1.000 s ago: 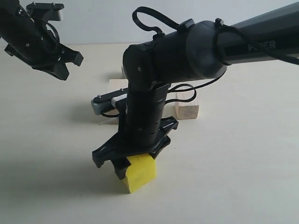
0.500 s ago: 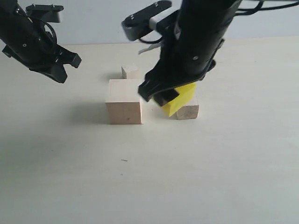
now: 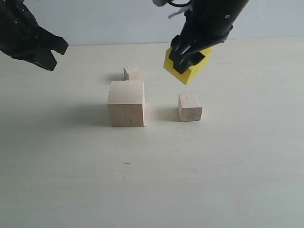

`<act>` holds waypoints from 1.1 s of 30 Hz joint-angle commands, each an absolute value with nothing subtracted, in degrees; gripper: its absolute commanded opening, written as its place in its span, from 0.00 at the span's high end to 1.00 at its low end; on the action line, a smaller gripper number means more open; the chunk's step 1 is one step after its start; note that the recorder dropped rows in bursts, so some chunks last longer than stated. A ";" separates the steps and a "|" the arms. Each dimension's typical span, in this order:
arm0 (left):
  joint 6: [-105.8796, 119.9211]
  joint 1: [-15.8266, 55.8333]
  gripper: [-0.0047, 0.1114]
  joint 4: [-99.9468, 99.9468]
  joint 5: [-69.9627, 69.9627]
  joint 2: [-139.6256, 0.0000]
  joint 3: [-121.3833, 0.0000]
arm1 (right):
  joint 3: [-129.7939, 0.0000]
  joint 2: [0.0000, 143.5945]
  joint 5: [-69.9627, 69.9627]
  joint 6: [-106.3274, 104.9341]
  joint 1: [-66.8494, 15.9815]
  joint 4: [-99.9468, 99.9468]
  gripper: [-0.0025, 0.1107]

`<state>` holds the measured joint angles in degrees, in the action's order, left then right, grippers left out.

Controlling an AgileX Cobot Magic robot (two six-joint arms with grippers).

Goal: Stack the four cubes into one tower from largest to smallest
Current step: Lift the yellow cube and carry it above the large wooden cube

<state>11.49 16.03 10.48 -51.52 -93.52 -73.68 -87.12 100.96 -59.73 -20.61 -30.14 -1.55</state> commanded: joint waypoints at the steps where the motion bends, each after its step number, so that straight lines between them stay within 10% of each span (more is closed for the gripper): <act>1: 11.58 15.98 0.96 10.82 -53.79 -89.97 -72.80 | -97.66 107.33 -68.16 -27.20 -29.82 -3.32 0.98; 33: 12.87 15.98 0.96 14.71 -64.72 -74.10 -72.71 | -113.58 121.81 -69.96 -45.90 -36.44 -8.03 0.98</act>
